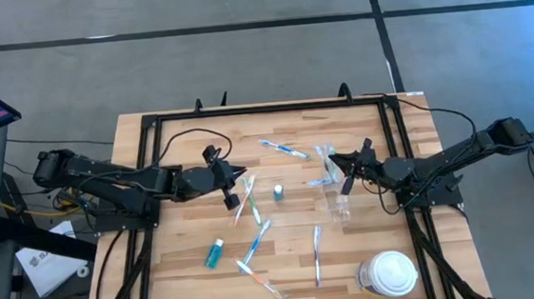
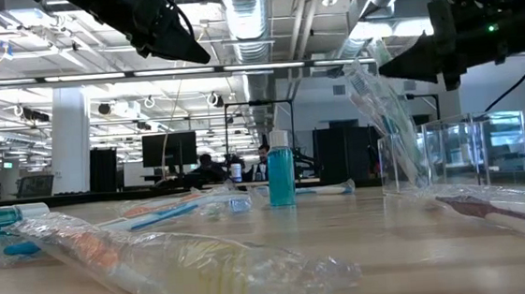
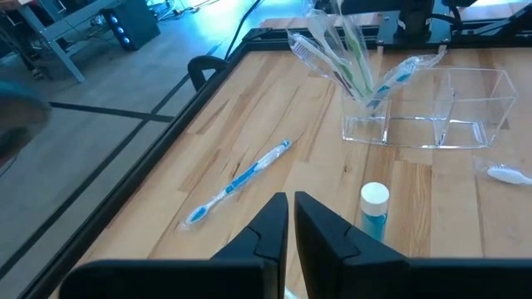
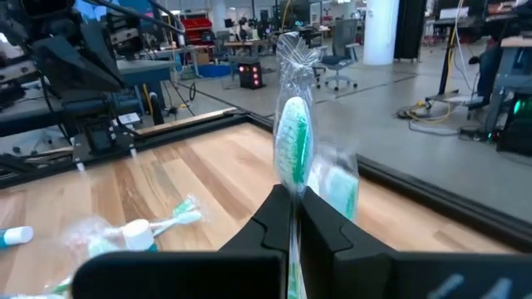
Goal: Pick & Place toothbrushing station
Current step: Put the top green toothbrush into the transparent organizer
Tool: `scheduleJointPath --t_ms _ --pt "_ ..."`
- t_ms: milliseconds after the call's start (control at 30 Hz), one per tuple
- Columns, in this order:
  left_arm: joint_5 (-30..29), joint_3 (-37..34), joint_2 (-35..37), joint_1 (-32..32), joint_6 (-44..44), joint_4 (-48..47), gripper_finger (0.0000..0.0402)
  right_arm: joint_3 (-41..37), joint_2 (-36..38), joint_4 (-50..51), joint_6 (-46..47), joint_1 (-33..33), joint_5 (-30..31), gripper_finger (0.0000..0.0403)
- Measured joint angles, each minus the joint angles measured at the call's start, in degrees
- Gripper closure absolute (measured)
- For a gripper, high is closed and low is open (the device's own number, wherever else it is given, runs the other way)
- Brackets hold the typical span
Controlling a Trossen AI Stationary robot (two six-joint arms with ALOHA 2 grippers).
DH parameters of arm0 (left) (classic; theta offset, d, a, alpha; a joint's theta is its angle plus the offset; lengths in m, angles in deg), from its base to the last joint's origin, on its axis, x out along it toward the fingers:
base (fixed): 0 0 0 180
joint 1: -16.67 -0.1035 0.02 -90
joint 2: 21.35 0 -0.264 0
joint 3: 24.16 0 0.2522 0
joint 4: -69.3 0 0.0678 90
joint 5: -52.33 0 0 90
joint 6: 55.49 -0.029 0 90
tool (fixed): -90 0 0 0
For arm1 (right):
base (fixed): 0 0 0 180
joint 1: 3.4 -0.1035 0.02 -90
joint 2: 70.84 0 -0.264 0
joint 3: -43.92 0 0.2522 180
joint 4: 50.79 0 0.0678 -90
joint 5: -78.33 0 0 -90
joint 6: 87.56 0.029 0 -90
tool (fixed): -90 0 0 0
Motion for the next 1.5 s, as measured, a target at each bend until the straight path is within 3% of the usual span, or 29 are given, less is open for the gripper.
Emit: scheduleJointPath --t_ms 900,1400,1500 --pt "0.0 0.0 0.0 -1.7 -0.2 0.4 0.0385 -4.8 0.0 0.5 7.2 0.0 -1.1 0.0401" --pt "0.0 -6.2 0.0 -4.1 1.5 3.6 0.0385 -4.7 0.0 0.7 6.9 0.0 -1.4 0.034" --pt "3.8 -6.2 0.0 -4.1 4.5 3.7 0.0385 -3.7 0.0 0.7 4.4 0.0 -1.5 0.0325"
